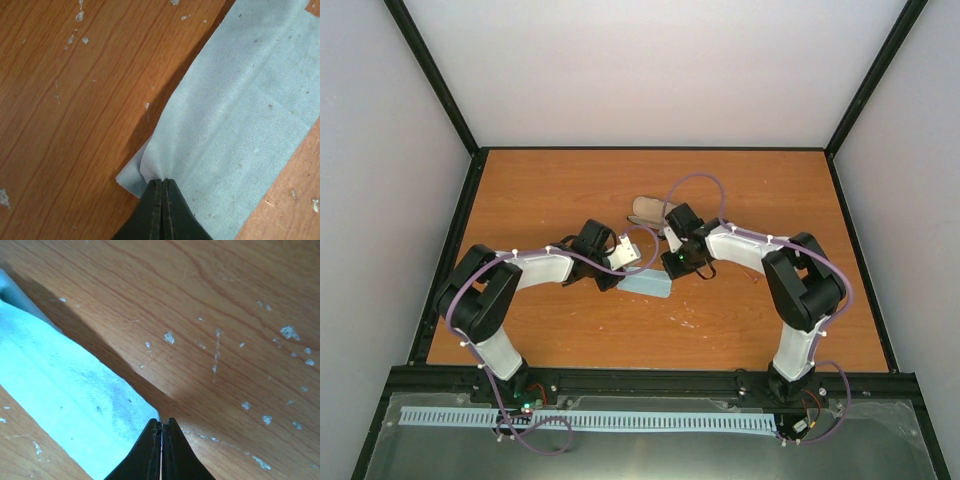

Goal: Organize the sunglasses
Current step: Fold the glasses cleaning cloth at the center of the board.

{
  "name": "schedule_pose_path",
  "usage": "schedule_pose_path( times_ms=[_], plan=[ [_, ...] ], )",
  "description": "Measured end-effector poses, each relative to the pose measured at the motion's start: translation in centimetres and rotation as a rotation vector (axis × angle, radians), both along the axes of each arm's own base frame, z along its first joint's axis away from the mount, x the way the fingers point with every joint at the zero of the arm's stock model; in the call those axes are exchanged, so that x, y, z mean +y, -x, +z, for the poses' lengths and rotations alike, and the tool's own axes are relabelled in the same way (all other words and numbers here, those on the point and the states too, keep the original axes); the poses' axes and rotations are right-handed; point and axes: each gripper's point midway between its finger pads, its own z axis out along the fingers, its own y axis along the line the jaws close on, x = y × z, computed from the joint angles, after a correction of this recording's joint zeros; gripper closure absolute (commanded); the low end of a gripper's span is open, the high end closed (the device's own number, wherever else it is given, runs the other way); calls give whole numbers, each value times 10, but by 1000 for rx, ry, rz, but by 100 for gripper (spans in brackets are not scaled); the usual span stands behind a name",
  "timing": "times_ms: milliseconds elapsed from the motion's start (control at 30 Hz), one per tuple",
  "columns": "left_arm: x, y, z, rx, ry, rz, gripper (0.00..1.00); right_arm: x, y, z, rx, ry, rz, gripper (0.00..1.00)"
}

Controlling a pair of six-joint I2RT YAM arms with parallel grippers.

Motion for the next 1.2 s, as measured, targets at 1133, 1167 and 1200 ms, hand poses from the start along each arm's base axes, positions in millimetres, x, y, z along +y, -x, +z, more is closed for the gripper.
schedule_pose_path(
  times_ms=[1133, 1167, 1200],
  plan=[
    [0, 1, -4, 8, -6, 0, 98, 0, 1, 1, 13, 5, 4, 88],
    [0, 1, -4, 8, -6, 0, 98, 0, 1, 0, 14, 4, 5, 88],
    [0, 1, -4, 8, -6, 0, 98, 0, 1, 0, 15, 3, 5, 88]
  ],
)
